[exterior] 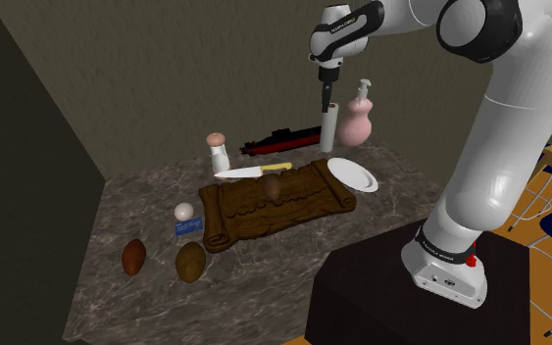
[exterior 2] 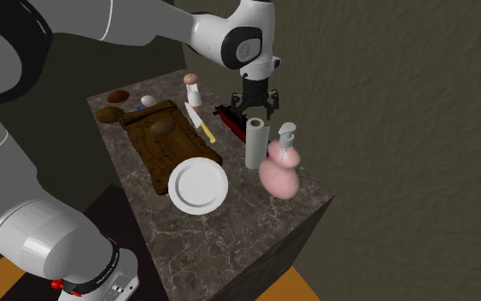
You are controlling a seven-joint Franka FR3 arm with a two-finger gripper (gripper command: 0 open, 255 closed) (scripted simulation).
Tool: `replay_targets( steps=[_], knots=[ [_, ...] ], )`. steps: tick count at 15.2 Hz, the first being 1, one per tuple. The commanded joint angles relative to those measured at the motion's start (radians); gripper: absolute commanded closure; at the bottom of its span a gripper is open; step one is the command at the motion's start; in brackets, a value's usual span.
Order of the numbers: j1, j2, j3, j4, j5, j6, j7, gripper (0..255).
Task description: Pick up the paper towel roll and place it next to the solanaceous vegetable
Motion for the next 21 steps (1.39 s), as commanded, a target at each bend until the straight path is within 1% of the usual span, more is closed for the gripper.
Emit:
replay_targets(
  steps=[1, 10, 11, 20, 21],
  knots=[
    [-0.001, 0.008, 0.001, -0.019, 0.004, 0.027, -0.002, 0],
    [-0.001, 0.011, 0.001, -0.023, 0.006, 0.034, -0.003, 0],
    [-0.001, 0.011, 0.001, -0.023, 0.006, 0.034, -0.003, 255],
    [-0.001, 0.011, 0.001, -0.023, 0.006, 0.034, -0.003, 255],
    [0.0, 0.006, 0.001, -0.015, 0.003, 0.021, -0.002, 255]
  ],
)
